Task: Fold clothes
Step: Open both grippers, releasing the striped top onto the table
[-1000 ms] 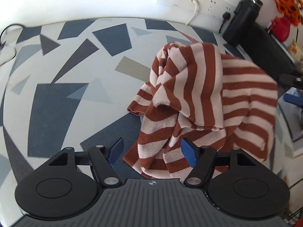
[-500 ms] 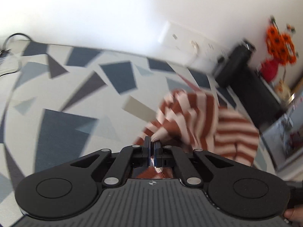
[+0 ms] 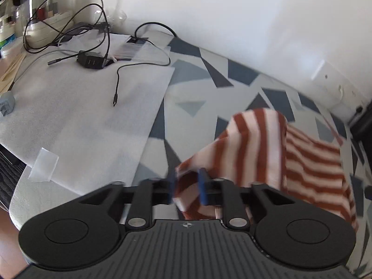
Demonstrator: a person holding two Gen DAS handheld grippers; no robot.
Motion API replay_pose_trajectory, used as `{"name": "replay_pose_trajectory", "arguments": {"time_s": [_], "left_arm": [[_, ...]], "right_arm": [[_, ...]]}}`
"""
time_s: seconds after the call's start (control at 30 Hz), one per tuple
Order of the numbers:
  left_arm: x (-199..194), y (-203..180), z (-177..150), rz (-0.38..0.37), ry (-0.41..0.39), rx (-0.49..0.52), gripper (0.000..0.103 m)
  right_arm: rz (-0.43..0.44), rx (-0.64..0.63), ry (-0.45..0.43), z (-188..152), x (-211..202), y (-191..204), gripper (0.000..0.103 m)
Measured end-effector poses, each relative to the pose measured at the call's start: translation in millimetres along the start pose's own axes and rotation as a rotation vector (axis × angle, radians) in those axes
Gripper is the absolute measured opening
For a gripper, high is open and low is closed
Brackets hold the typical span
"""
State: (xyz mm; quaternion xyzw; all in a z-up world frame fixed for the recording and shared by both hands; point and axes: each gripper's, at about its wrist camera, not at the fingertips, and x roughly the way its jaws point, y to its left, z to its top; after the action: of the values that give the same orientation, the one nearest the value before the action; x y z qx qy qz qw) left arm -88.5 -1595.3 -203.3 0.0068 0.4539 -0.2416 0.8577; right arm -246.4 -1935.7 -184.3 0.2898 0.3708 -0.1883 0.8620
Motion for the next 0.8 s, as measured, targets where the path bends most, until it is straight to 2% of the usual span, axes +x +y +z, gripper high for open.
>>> {"name": "replay_pose_trajectory", "arguments": {"time_s": [0.07, 0.17, 0.3, 0.33, 0.4, 0.5, 0.6, 0.63, 0.67, 0.73, 0.77, 0.8], "left_arm": [[-2.1, -3.2, -8.1, -0.05, 0.02, 0.038, 0.053], [-0.4, -11.4, -19.0, -0.127, 0.073, 0.031, 0.063], [6.7, -31.6, -28.0, -0.213, 0.133, 0.019, 0.064], [7.4, -39.5, -29.1, -0.24, 0.141, 0.039, 0.064], [8.4, -56.2, -30.9, -0.294, 0.153, 0.085, 0.064], [15.8, -97.3, -34.1, -0.355, 0.198, 0.271, 0.069], [30.0, -129.9, -40.1, -0.37, 0.223, 0.378, 0.071], [39.2, -136.7, -41.6, -0.358, 0.256, 0.384, 0.071], [49.2, -142.8, -43.0, -0.342, 0.294, 0.386, 0.071], [55.5, -142.6, -43.7, -0.297, 0.299, 0.378, 0.069], [58.0, -142.1, -44.0, -0.274, 0.298, 0.373, 0.06], [60.5, -141.5, -44.2, -0.252, 0.298, 0.369, 0.057]], "right_arm": [[-0.007, -0.004, 0.057, -12.4, 13.1, 1.0, 0.023], [-0.029, 0.026, 0.118, -32.6, 24.2, 3.9, 0.025], [-0.105, 0.06, 0.08, -38.0, 23.7, -4.8, 0.036], [-0.125, 0.064, 0.06, -37.2, 22.3, -7.3, 0.045], [-0.167, 0.069, 0.011, -35.6, 19.3, -14.3, 0.047], [-0.202, 0.066, 0.003, -33.6, 24.1, -26.7, 0.045], [-0.199, 0.037, 0.052, -35.4, 37.4, -35.0, 0.038], [-0.195, 0.017, 0.065, -35.8, 39.8, -35.5, 0.033], [-0.19, -0.009, 0.077, -36.2, 41.1, -34.8, 0.022], [-0.179, -0.06, 0.1, -37.0, 43.8, -33.4, 0.016], [-0.174, -0.086, 0.111, -37.3, 45.2, -32.7, 0.015], [-0.173, -0.106, 0.12, -38.4, 45.7, -30.2, 0.014]]}}
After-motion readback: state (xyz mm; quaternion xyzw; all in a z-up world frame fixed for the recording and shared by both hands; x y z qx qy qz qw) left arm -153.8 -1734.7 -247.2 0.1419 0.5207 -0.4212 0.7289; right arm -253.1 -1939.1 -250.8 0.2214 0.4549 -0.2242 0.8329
